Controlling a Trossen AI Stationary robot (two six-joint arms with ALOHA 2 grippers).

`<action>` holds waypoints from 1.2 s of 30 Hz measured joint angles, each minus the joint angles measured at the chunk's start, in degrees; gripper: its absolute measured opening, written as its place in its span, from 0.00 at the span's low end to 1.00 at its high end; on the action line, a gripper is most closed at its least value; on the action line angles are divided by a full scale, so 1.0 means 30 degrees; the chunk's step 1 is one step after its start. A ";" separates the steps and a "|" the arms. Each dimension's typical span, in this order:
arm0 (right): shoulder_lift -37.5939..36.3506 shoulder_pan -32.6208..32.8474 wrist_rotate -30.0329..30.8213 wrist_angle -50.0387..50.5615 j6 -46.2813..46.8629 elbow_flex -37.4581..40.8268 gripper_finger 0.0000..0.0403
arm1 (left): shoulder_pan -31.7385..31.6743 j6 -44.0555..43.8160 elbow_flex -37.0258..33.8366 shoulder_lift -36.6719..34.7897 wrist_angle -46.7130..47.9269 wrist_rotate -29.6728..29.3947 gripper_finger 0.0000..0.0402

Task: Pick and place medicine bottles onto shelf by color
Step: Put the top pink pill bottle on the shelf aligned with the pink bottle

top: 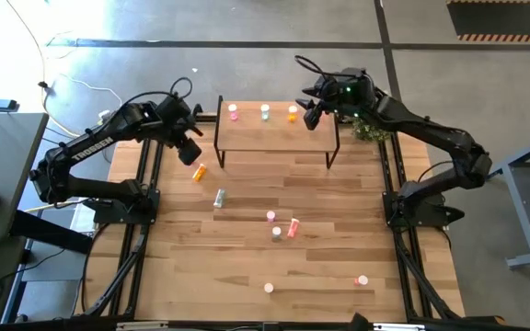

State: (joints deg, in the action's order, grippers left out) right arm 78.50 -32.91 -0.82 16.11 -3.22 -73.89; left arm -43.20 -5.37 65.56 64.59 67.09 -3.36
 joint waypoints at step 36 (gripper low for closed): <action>-0.2459 0.1767 0.3474 0.2975 -0.2032 0.0000 0.44 | -0.0652 1.0337 -0.6395 -0.1143 -0.2728 0.0447 0.48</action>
State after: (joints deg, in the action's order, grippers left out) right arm 71.12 -27.61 9.61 25.04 -9.32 -73.89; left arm -45.16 25.64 46.37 61.17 58.91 -2.02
